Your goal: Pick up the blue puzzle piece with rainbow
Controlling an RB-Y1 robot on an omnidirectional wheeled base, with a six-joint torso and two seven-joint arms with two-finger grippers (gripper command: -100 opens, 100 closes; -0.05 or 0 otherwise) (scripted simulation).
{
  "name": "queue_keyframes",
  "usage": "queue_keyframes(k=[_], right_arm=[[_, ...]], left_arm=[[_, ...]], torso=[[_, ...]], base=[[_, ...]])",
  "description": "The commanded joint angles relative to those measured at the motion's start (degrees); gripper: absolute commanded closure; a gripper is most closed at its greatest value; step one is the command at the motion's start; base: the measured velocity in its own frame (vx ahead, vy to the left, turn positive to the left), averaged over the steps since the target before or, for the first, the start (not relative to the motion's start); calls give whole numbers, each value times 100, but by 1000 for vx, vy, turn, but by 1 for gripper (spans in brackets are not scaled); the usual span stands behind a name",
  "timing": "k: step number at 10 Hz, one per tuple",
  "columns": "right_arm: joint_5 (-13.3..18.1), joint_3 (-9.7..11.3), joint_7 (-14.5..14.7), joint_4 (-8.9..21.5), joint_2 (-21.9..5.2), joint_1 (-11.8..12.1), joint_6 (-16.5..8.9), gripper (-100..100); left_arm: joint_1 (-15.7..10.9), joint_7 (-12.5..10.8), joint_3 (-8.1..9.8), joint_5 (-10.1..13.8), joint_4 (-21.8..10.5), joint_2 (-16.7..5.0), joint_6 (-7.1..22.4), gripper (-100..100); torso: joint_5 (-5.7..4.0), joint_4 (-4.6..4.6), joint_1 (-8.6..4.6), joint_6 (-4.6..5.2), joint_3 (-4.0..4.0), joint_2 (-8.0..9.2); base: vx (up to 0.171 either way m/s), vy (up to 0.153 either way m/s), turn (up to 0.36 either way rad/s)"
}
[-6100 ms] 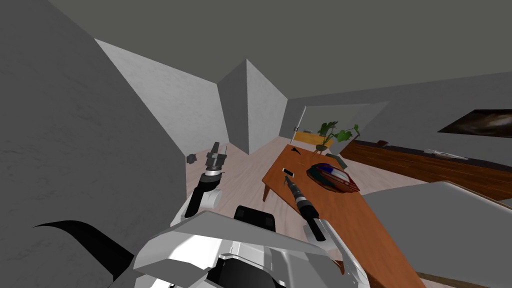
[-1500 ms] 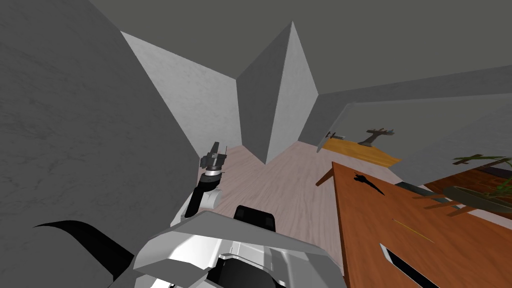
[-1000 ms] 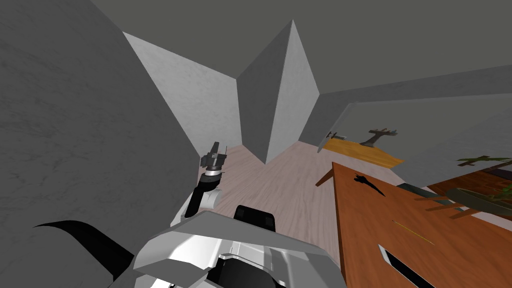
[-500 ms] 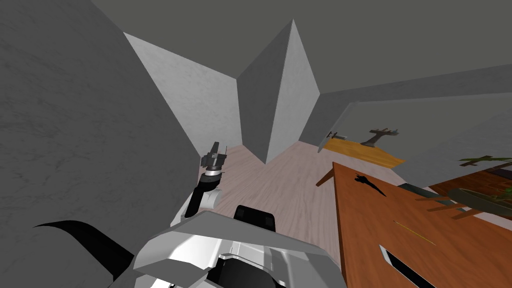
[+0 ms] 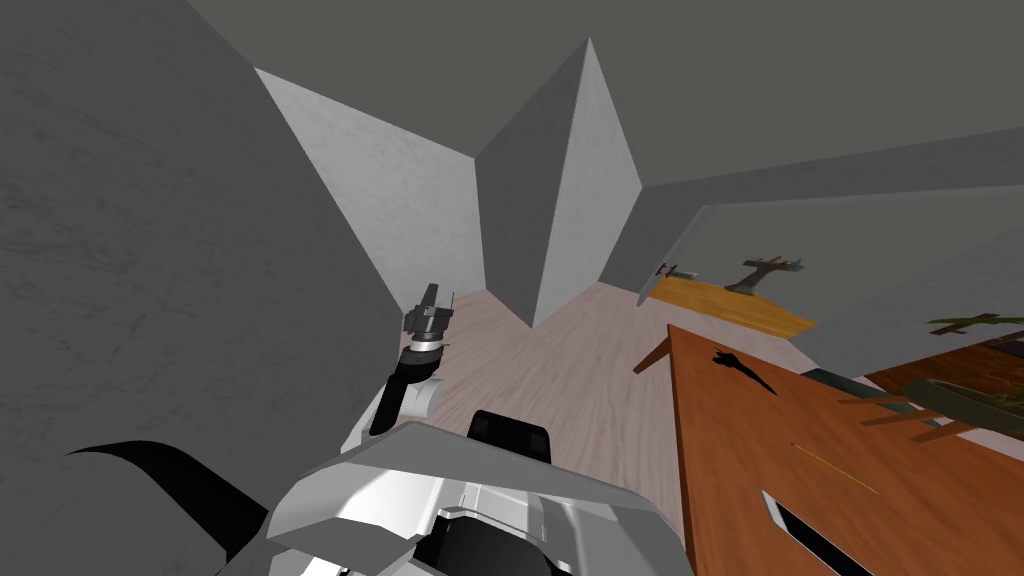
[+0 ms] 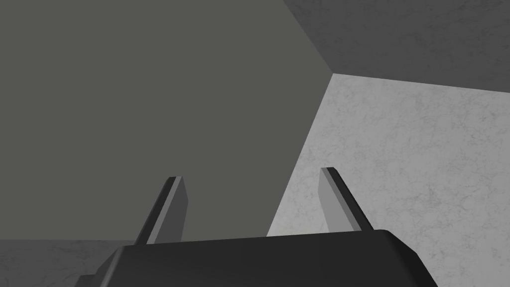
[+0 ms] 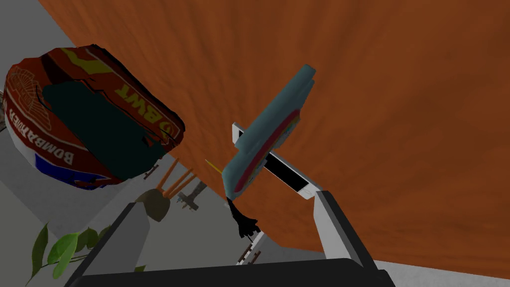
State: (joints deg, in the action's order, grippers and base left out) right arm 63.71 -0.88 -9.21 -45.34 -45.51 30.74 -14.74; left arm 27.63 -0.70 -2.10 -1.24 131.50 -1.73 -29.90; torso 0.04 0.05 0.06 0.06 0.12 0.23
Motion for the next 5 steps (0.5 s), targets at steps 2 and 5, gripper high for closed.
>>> queue_keyframes(k=[2,5], right_arm=[[371,65,99,-31,-71,119,45,-100],[957,236,340,-109,-230,365,116,-100]], left_arm=[[0,0,0,0,0,0,0,0],[0,0,0,0,0,0,0,0]], torso=[[-1,0,-2,0,-1,-1],[0,0,-1,0,1,2]], base=[[-13,10,16],[-24,10,50]])
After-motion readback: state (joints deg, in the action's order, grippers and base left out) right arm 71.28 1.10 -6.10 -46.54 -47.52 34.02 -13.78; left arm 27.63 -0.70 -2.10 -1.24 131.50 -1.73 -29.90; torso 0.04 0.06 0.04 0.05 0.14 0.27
